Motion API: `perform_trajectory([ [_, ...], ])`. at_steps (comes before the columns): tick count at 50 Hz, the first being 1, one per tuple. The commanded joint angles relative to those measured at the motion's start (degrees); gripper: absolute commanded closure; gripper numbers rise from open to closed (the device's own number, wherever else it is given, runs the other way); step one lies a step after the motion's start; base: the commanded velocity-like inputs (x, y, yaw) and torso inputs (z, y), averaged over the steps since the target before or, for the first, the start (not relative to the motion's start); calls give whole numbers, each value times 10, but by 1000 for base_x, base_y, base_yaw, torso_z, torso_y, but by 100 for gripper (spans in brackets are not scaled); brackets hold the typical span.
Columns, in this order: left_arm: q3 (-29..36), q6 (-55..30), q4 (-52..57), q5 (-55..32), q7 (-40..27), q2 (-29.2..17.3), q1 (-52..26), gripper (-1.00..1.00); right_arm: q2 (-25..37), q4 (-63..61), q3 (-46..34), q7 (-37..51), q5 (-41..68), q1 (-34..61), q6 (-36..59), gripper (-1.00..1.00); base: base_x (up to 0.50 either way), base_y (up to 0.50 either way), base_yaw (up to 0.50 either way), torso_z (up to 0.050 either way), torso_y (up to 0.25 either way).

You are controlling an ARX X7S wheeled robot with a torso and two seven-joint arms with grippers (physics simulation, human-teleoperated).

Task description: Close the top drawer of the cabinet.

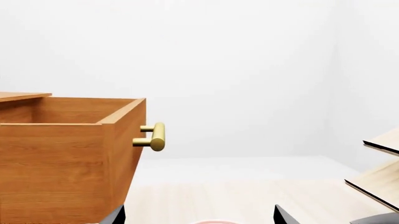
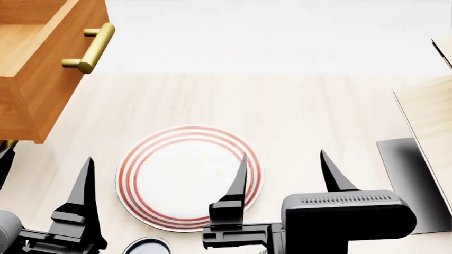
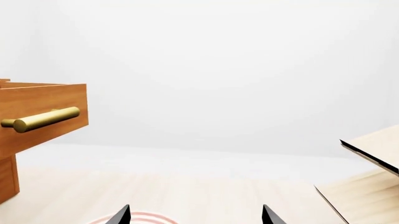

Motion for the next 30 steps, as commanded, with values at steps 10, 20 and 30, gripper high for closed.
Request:
perform_trajectory([
  [10,64,0,-6,6,-19,12,16,-100,10,14,-14,5,4,-11,-25,-100,0,0,0,0,0],
  [20,145,-10,-100,47,-45,56,-120,-100,22,25,-19,-1,7,-26,-49,-100,0,0,0,0,0],
  [30,152,96,-441,89,-20,83,-341,-100,29,32,-33,-3,5,-34,-65,-100,0,0,0,0,0],
])
